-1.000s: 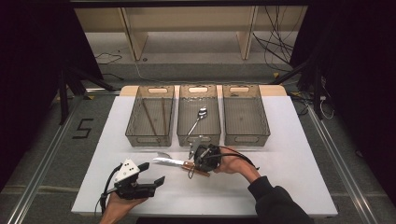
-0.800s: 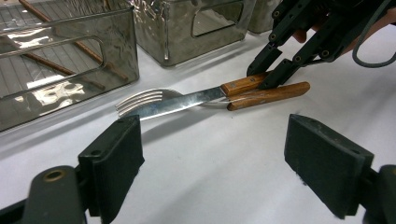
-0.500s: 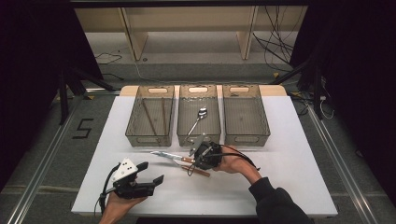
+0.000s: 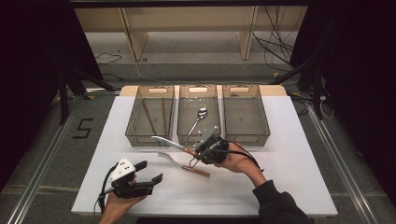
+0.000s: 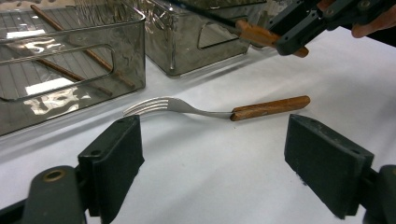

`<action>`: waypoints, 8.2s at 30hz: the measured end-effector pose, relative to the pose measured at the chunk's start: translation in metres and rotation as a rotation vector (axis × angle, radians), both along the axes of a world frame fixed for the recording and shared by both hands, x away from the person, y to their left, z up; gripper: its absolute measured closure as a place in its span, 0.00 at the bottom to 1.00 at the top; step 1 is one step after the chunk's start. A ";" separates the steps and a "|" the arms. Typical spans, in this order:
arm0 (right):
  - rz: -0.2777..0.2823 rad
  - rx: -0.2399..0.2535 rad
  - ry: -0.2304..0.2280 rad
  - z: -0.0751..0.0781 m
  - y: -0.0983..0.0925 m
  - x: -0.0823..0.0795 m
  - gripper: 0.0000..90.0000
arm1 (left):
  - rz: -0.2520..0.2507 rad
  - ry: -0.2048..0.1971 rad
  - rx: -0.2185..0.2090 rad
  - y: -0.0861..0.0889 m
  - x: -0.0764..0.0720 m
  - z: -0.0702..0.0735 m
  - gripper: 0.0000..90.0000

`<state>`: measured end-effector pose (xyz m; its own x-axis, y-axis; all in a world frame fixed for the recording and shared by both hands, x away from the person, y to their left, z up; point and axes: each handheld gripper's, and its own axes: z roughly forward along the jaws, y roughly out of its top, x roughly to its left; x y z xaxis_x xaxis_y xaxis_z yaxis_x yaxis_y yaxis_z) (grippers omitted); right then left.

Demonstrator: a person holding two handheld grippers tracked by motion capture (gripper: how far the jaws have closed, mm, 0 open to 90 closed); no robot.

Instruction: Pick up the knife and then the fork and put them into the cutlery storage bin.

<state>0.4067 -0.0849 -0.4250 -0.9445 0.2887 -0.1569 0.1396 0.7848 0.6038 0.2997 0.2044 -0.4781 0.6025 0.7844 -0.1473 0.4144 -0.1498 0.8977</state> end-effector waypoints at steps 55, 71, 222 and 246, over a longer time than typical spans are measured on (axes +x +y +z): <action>-0.551 0.187 -0.046 0.048 -0.114 0.063 0.85 | 0.041 -0.042 -0.017 0.007 0.000 0.002 0.21; -0.712 0.164 -0.003 0.038 -0.124 0.082 0.85 | 0.050 -0.050 -0.023 0.008 -0.001 0.003 0.21; -0.127 -0.184 0.201 -0.045 0.045 -0.009 0.85 | 0.031 -0.052 -0.032 0.005 -0.002 0.002 0.19; -0.067 -0.138 0.145 -0.027 0.036 -0.018 0.91 | 0.028 -0.051 -0.031 0.004 -0.002 0.002 0.19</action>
<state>0.3886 -0.0492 -0.4516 -0.9393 0.3371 -0.0635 0.2720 0.8449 0.4607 0.2974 0.2086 -0.4765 0.5875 0.7968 -0.1412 0.3715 -0.1105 0.9218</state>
